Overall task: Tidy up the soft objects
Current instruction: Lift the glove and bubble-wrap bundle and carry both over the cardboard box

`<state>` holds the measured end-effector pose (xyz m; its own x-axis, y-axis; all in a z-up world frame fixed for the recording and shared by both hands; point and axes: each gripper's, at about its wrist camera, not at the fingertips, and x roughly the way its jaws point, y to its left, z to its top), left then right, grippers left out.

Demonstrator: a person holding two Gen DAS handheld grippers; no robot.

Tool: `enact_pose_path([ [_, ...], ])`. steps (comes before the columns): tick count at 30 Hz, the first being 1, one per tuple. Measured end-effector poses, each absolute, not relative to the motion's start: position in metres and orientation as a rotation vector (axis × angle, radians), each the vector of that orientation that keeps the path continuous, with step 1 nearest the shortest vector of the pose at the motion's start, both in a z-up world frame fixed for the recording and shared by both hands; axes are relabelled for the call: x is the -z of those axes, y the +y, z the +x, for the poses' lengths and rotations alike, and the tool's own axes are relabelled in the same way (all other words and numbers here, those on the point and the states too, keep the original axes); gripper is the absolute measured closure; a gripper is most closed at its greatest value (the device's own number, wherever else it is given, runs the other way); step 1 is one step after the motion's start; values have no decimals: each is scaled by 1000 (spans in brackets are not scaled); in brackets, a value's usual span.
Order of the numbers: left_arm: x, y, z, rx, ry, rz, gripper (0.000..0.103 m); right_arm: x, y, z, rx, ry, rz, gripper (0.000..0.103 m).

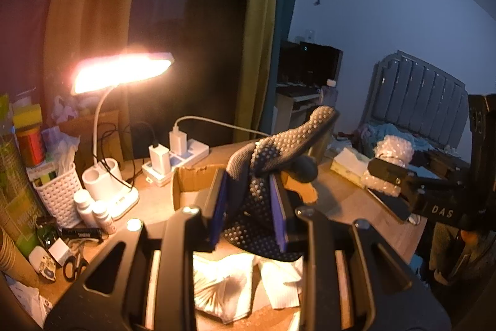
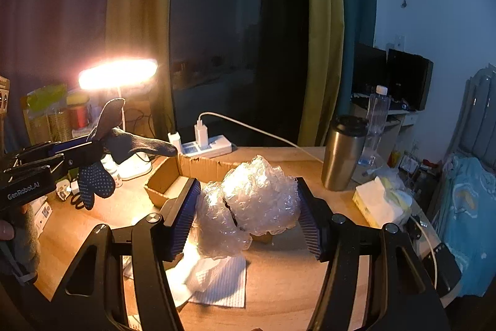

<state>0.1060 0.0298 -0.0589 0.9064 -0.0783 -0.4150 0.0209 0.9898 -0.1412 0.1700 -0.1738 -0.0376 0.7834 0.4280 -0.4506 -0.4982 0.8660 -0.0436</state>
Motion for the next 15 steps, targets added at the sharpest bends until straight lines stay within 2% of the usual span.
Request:
enact_pose_path([
  [15, 45, 42, 134, 36, 360, -121, 76, 29, -170, 205, -490, 413, -140, 39],
])
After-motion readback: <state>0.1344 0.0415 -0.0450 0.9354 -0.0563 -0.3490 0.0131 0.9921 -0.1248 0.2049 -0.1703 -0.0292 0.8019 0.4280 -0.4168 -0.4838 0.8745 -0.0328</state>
